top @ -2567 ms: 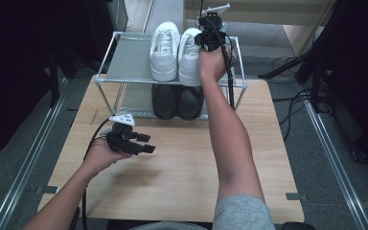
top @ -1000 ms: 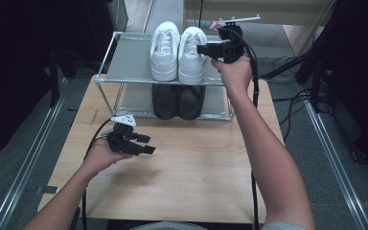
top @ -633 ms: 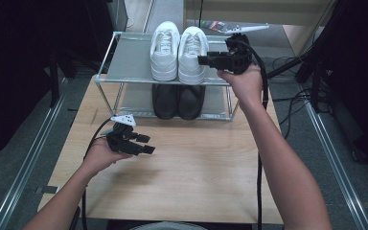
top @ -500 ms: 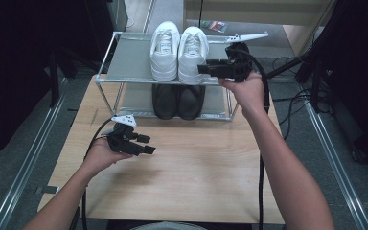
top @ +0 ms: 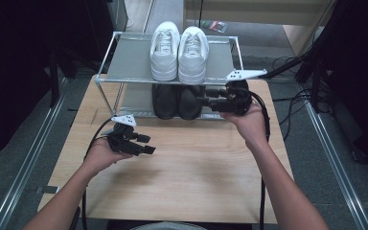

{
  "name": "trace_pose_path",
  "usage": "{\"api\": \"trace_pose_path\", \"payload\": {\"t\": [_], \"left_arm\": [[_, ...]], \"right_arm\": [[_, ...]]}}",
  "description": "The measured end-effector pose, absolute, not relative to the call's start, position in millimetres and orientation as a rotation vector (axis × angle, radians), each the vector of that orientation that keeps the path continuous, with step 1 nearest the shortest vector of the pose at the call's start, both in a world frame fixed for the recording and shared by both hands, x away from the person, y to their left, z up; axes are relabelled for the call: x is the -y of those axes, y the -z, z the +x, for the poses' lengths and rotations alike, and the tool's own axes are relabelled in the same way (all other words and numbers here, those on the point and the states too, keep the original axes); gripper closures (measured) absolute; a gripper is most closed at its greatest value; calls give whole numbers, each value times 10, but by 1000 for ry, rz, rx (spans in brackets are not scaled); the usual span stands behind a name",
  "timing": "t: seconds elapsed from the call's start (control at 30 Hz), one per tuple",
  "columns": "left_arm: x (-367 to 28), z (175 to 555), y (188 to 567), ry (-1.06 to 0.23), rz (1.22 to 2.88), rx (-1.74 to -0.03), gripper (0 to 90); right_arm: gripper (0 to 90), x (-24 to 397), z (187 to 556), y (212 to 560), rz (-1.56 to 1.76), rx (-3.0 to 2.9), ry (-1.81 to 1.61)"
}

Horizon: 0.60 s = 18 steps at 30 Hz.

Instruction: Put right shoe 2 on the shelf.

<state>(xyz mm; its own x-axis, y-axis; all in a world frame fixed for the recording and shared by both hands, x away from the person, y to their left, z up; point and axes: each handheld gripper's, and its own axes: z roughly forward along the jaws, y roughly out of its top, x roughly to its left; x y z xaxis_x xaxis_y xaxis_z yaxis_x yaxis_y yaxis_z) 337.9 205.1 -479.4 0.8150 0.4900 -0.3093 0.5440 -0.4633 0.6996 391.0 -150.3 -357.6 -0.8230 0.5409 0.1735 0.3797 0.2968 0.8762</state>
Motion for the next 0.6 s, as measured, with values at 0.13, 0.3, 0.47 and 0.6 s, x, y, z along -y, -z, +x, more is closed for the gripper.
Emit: {"api": "trace_pose_path", "payload": {"t": [0.13, 0.3, 0.47, 0.6], "left_arm": [[-2053, 3385, 4798, 83, 2142, -761, 401], [-2043, 3386, 4805, 86, 2147, -762, 391], [-2034, 3385, 4807, 105, 2140, -759, 375], [-2029, 3383, 4801, 82, 2133, -775, 356]], "right_arm": [[509, 1549, 3770, 3787, 842, -2438, -1553], [512, 1615, 3606, 4075, 833, -2472, -1519], [512, 1658, 3488, 4220, 840, -2482, -1536], [505, 1684, 3411, 4330, 827, -2488, -1521]]}}
